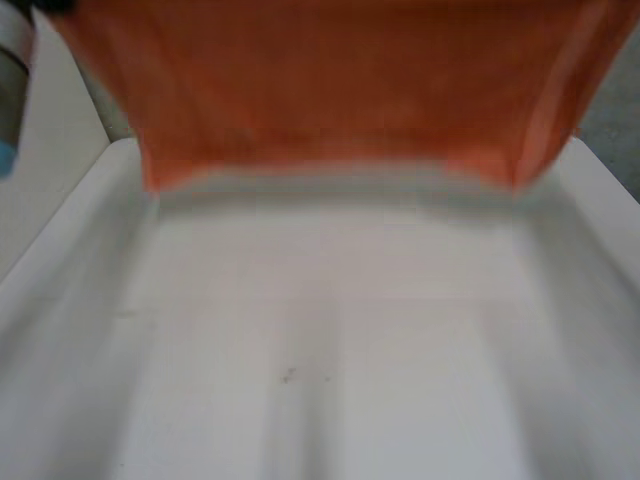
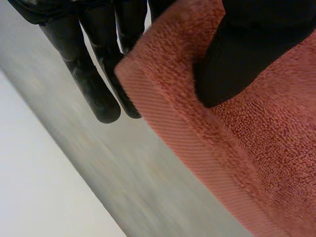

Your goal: Fold the laundry

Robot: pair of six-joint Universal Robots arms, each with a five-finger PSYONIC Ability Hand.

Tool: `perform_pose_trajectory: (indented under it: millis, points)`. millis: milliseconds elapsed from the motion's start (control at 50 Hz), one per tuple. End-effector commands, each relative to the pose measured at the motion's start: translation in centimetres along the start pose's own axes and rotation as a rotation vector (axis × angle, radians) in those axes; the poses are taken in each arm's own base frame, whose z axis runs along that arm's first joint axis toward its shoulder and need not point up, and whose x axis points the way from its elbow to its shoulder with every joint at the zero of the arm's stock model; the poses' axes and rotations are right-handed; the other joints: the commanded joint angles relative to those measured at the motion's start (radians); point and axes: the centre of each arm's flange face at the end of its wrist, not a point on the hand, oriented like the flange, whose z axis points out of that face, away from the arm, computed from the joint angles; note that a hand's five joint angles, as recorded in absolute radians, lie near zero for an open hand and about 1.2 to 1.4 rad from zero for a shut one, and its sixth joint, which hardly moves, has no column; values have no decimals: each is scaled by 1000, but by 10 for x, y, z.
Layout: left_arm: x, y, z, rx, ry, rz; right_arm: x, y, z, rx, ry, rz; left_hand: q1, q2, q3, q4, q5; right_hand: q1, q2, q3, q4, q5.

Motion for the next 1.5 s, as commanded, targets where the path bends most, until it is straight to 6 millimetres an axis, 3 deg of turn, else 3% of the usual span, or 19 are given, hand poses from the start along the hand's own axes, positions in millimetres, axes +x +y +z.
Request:
perform_pose_trajectory:
  millis: [20, 180, 360, 440, 520, 620, 720, 800, 840, 900, 960, 1040, 1180, 1200, 1240, 1280, 1340, 1440, 1500]
  points:
    - [-5, -13, -7, 74, -20, -69, 4, -18, -22, 70, 2, 45, 291, 197, 205, 200, 253, 453, 231, 218, 208, 255]
    - [20, 44, -37, -85, 36, -91, -27, 36, -36, -89, -123, 71, 291, 197, 205, 200, 253, 453, 231, 218, 208, 255]
    - [62, 132, -87, -307, 122, -107, -111, 153, -69, -418, -341, 120, 291, 197, 205, 200, 253, 453, 231, 218, 208, 255]
    - [90, 170, -122, -444, 192, -117, -134, 201, -89, -571, -409, 87, 291, 197, 205, 200, 253, 453, 231, 218, 208, 255]
    - [98, 184, -143, -522, 227, -102, -142, 224, -106, -690, -463, 64, 291, 197, 205, 200, 253, 453, 231, 218, 208, 255]
    - [93, 182, -163, -602, 269, -30, -135, 217, -117, -773, -495, 55, 291, 197, 205, 200, 253, 453, 231, 218, 208, 255]
    - [75, 157, -179, -667, 298, 41, -119, 181, -132, -834, -578, -32, 291, 197, 205, 200, 253, 453, 231, 218, 208, 255]
    - [62, 148, -191, -732, 306, 63, -106, 172, -141, -880, -623, -97, 291, 197, 205, 200, 253, 453, 231, 218, 208, 255]
    - [50, 132, -211, -825, 344, 94, -82, 170, -156, -973, -679, -191, 291, 197, 205, 200, 253, 453, 231, 218, 208, 255]
    - [44, 123, -220, -864, 368, 117, -60, 160, -177, -1049, -727, -304, 291, 197, 205, 200, 253, 453, 231, 218, 208, 255]
    - [34, 95, -242, -939, 449, 162, -52, 155, -181, -1043, -723, -339, 291, 197, 205, 200, 253, 453, 231, 218, 208, 255]
    - [36, 82, -247, -926, 510, 136, -47, 151, -178, -1012, -693, -354, 291, 197, 205, 200, 253, 453, 231, 218, 208, 255]
    - [37, 89, -225, -836, 499, 124, -47, 153, -171, -978, -665, -372, 291, 197, 205, 200, 253, 453, 231, 218, 208, 255]
    - [43, 102, -217, -822, 501, 128, -48, 156, -166, -957, -651, -377, 291, 197, 205, 200, 253, 453, 231, 218, 208, 255]
    - [46, 107, -214, -813, 501, 129, -49, 163, -157, -930, -623, -381, 291, 197, 205, 200, 253, 453, 231, 218, 208, 255]
    - [55, 124, -194, -762, 483, 126, -52, 181, -135, -878, -537, -358, 291, 197, 205, 200, 253, 453, 231, 218, 208, 255]
    - [63, 137, -176, -721, 457, 106, -68, 198, -113, -815, -467, -278, 291, 197, 205, 200, 253, 453, 231, 218, 208, 255]
    - [83, 163, -142, -650, 399, 100, -88, 209, -102, -777, -462, -246, 291, 197, 205, 200, 253, 453, 231, 218, 208, 255]
    - [89, 181, -127, -624, 360, 119, -111, 228, -87, -727, -423, -270, 291, 197, 205, 200, 253, 453, 231, 218, 208, 255]
